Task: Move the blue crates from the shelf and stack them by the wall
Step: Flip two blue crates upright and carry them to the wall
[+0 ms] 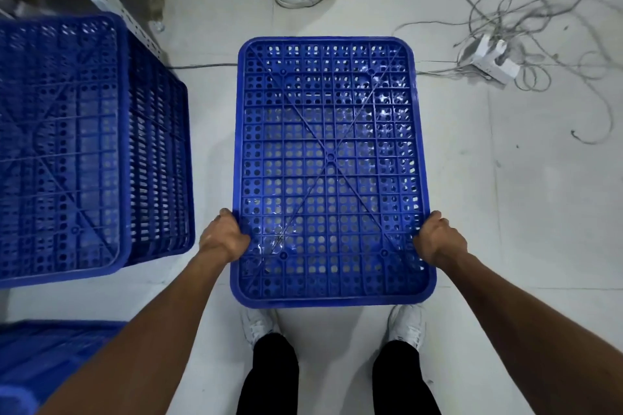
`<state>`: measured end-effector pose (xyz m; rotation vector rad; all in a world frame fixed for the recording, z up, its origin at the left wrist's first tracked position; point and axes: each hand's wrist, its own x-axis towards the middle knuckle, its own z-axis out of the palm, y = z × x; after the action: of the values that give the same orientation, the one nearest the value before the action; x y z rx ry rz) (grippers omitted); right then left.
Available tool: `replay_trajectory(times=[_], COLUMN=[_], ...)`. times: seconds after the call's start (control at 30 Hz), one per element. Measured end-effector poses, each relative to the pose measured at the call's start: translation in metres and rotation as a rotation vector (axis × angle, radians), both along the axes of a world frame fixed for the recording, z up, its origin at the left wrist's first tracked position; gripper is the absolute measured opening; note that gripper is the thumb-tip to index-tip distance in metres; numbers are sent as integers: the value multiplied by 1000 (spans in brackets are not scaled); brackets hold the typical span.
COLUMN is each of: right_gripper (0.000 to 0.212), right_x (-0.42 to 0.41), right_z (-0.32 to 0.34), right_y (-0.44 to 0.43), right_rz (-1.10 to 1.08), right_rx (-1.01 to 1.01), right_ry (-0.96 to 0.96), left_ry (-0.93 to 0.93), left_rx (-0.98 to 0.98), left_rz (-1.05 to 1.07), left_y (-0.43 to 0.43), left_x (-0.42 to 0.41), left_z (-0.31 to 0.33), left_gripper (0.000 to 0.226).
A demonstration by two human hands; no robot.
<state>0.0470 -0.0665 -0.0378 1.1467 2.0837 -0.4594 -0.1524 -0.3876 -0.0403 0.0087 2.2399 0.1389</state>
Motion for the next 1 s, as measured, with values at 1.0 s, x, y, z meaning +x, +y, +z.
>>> replay_trajectory(times=[1.0], right_gripper=[50], right_x=[63], right_z=[-18], right_y=[73], right_rz=[-362], right_rx=[-92], right_ry=[239], left_ry=[161], left_rx=[-22], left_rz=[-240], left_y=[132], left_x=[98], left_z=[-2], left_gripper=[79])
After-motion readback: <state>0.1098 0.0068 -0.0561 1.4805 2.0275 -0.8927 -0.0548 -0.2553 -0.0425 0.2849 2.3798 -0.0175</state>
